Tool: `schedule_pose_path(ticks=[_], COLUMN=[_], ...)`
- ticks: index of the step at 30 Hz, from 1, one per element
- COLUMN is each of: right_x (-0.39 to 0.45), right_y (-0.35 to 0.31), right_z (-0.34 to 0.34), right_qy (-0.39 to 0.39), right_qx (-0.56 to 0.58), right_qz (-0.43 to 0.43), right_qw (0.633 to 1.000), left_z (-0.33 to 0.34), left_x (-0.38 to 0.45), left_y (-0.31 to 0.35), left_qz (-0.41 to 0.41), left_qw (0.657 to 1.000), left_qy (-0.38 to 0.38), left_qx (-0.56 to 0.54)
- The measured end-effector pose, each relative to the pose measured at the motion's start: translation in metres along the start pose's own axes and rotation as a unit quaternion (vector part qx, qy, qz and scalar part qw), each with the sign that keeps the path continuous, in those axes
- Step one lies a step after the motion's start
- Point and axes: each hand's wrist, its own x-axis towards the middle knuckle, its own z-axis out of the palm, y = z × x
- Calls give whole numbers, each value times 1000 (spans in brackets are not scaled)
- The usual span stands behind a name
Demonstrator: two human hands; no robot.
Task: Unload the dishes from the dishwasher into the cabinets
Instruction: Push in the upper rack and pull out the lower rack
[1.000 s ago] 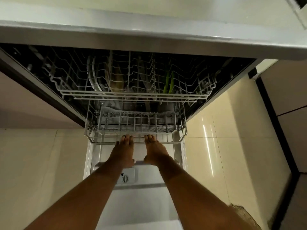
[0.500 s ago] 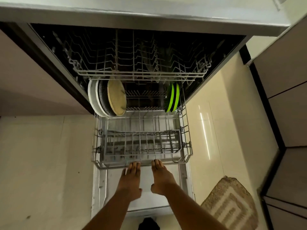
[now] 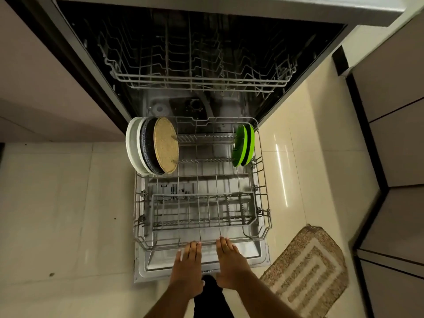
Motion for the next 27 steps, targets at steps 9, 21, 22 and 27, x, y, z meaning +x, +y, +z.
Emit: schedule_pose_path(ticks=[9,21,22,27], right_x=[-8,-4,-4,-7], right_y=[-1,-6,-6,-4], right_z=[9,9,9,9], right_qy=[-10,-22,-22,-15], right_qx=[5,-4,-3,-4], right_qz=[9,16,17,20], right_qw=[1000,1000,1000,1000], left_z=[9,9,8,8], left_x=[-5,-3,-4,-6], left_y=[1,0,1,5], left_qz=[8,5,5,9], left_qw=[1000,1000,1000,1000], left_qy=[-6,-17,-16,-10], left_qx=[10,-12,-10,0])
